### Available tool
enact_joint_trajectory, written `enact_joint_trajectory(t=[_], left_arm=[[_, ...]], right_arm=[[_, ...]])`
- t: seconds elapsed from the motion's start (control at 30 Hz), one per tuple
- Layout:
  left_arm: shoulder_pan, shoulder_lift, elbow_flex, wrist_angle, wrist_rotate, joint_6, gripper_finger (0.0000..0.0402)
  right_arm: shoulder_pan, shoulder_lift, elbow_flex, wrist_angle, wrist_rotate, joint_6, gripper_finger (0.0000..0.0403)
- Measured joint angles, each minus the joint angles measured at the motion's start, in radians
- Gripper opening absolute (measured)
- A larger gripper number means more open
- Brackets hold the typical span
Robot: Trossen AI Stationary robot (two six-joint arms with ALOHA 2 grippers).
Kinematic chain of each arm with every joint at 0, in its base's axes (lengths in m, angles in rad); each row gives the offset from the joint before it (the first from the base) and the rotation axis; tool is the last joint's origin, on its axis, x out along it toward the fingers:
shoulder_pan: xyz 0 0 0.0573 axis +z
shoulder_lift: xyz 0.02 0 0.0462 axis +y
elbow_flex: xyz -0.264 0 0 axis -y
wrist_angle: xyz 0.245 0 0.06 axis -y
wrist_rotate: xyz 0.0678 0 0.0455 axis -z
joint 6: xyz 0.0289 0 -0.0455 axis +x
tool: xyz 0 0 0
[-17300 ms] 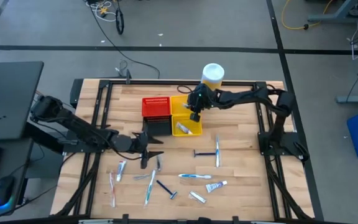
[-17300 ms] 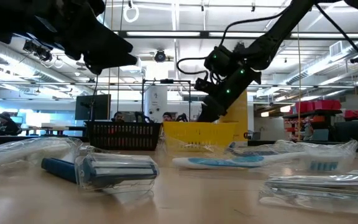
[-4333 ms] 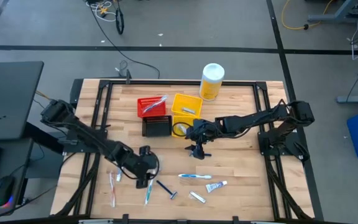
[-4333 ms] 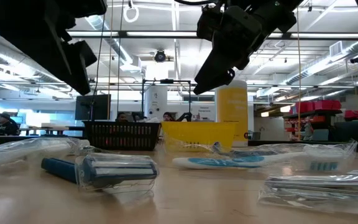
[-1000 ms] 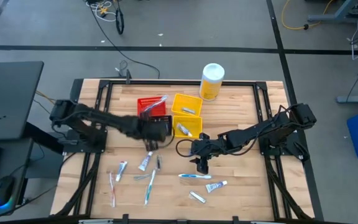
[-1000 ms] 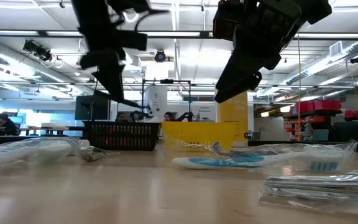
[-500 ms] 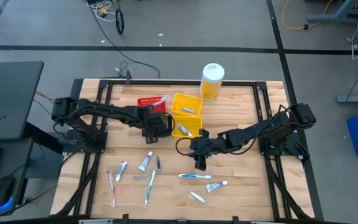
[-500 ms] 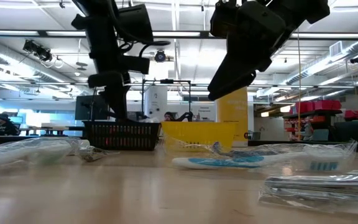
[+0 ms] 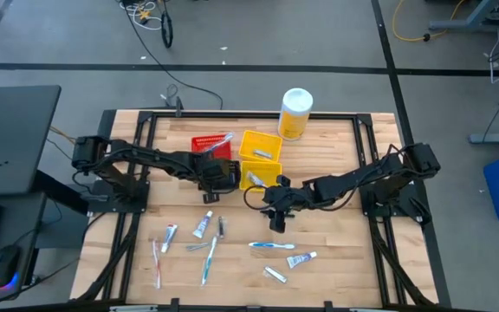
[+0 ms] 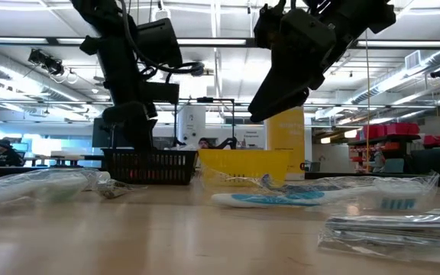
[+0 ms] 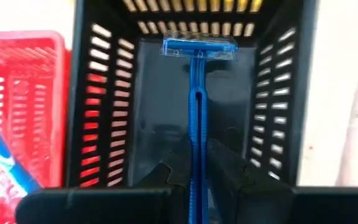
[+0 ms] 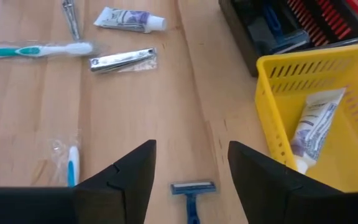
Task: Pick & Place Travel size toiletries
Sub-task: Put the blue razor into the black bin
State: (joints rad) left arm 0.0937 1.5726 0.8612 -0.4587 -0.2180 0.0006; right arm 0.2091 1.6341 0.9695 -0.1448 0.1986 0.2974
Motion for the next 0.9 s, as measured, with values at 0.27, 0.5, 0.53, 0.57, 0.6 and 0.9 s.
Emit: enact_joint_trajectory(t=[0.27,0.5,0.53,0.57,0.6,0.9], left_arm=[[0.011,0.0,0.0,0.003,0.04,0.026,0.0045],[0.011,0.0,0.0,0.002,0.055,0.045,0.006],[0.011,0.0,0.0,0.001,0.055,0.043,0.0062],[0.011,0.0,0.0,0.0,0.055,0.042,0.0065],[0.011,0.0,0.0,0.0,0.055,0.044,0.0067],[0.011,0.0,0.0,0.004,0.055,0.064,0.0094]], right_arm=[[-0.006,0.0,0.0,-0.001,0.0,0.0,0.0213],[-0.006,0.0,0.0,-0.007,-0.017,0.009,0.0203],[-0.006,0.0,0.0,-0.01,-0.036,0.009,0.0202],[-0.006,0.0,0.0,-0.012,-0.063,0.01,0.0201],[-0.006,0.0,0.0,-0.012,-0.087,0.01,0.0201],[0.031,0.0,0.0,-0.114,-0.186,-0.029,0.0209]])
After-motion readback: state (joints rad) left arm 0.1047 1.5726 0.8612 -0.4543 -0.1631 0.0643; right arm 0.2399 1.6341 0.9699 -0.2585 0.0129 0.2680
